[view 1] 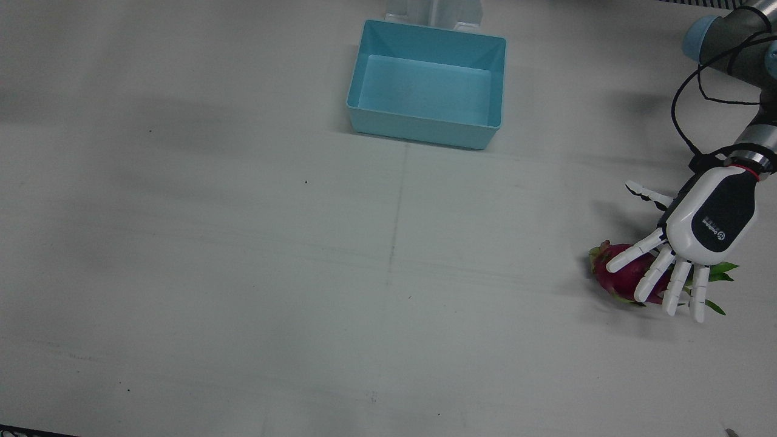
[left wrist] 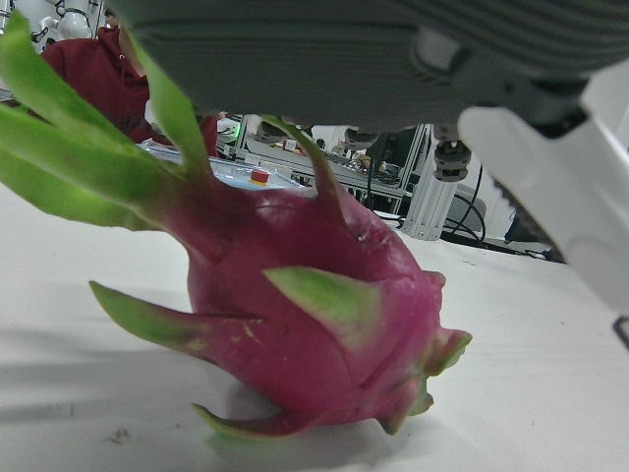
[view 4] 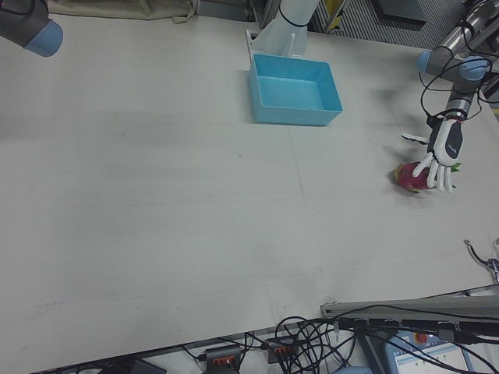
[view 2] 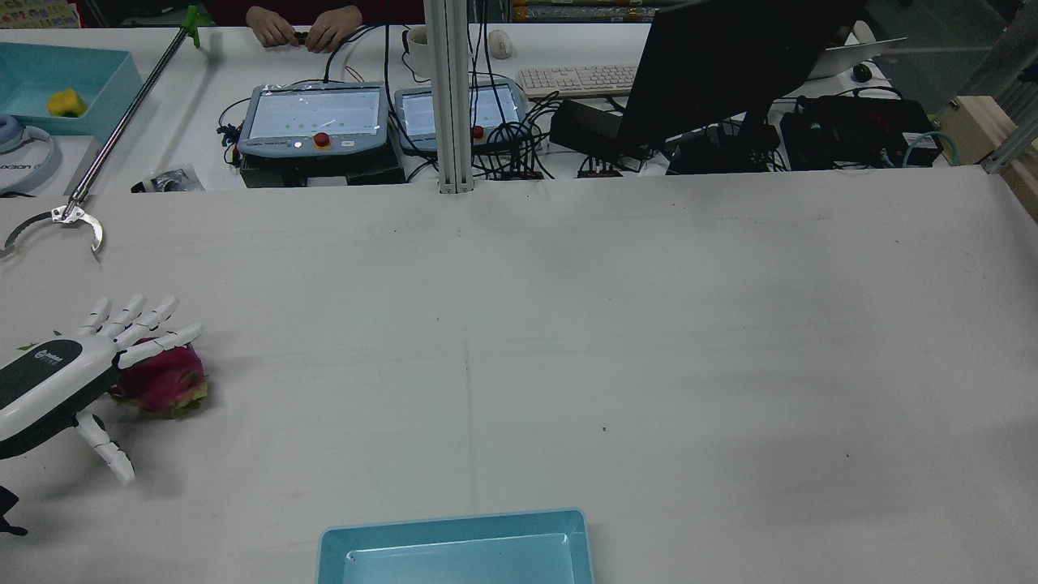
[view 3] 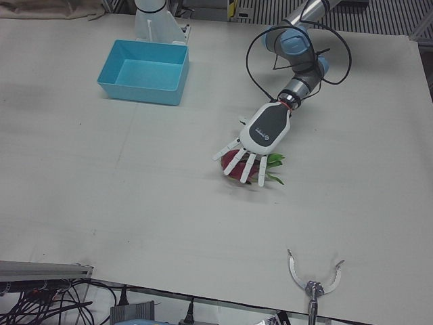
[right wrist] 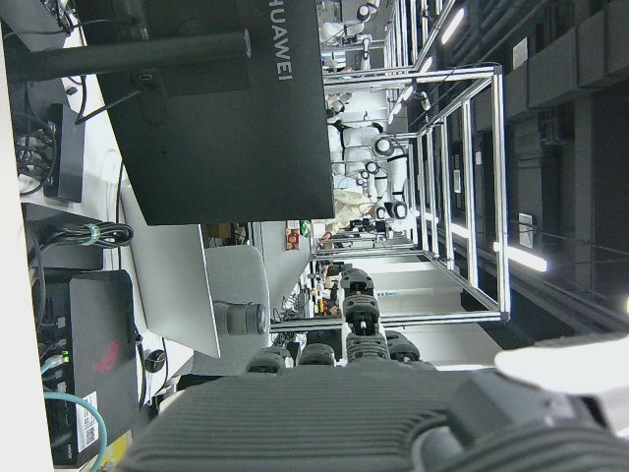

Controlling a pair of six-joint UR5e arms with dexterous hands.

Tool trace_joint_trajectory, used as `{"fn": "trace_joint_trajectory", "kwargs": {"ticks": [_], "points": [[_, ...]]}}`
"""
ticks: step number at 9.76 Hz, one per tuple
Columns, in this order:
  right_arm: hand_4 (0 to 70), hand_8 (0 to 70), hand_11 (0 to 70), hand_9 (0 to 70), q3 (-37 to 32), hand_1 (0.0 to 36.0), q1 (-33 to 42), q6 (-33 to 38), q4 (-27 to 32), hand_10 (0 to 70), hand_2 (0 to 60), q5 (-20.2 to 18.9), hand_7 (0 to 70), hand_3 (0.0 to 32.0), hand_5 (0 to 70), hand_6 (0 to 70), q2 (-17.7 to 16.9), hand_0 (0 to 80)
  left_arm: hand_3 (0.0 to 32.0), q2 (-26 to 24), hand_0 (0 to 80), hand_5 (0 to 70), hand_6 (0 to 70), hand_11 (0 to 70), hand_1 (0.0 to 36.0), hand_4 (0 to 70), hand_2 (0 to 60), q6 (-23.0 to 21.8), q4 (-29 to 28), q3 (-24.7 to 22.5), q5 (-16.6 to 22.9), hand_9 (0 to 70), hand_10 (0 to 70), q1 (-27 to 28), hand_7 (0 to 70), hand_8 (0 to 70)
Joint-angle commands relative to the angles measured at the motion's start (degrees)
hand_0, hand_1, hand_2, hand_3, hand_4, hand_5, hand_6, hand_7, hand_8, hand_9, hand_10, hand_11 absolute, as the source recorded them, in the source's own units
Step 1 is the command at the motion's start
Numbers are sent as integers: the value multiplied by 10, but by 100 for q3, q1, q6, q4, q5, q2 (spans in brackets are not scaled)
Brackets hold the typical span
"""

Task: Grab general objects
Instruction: 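Position the left hand's fingers around the dragon fruit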

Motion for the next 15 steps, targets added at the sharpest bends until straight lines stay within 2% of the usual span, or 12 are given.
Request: {"fn": "trace_joint_trajectory", "kwargs": {"ticks": [1, 3, 4, 8, 11, 15], "points": [[0, 0, 0, 0, -2, 0, 0, 0, 0, 0, 0, 0, 0, 0, 0, 0, 0, 0, 320, -181, 566, 17, 0, 0, 133, 0, 0, -28, 363, 113, -135, 0, 0, 78, 0, 0], [0, 0, 0, 0, 7, 0, 0, 0, 0, 0, 0, 0, 0, 0, 0, 0, 0, 0, 320, -163, 540, 0, 0, 0, 115, 0, 0, -19, 390, 174, -248, 0, 0, 78, 0, 0], [0, 0, 0, 0, 7, 0, 0, 0, 0, 0, 0, 0, 0, 0, 0, 0, 0, 0, 320, -172, 531, 0, 0, 0, 112, 0, 0, -28, 390, 183, -432, 0, 0, 78, 0, 0], [0, 0, 0, 0, 7, 0, 0, 0, 0, 0, 0, 0, 0, 0, 0, 0, 0, 0, 320, -207, 531, 0, 0, 0, 113, 0, 0, -36, 495, 113, -460, 0, 0, 96, 0, 0], [0, 0, 0, 0, 7, 0, 0, 0, 0, 0, 0, 0, 0, 0, 0, 0, 0, 0, 320, -557, 530, 0, 0, 0, 113, 0, 0, -116, 749, 130, -478, 0, 0, 105, 0, 0], [0, 0, 0, 0, 7, 0, 0, 0, 0, 0, 0, 0, 0, 0, 0, 0, 0, 0, 320, -664, 528, 0, 0, 0, 112, 0, 0, -107, 750, 183, -486, 0, 0, 105, 0, 0]]}}
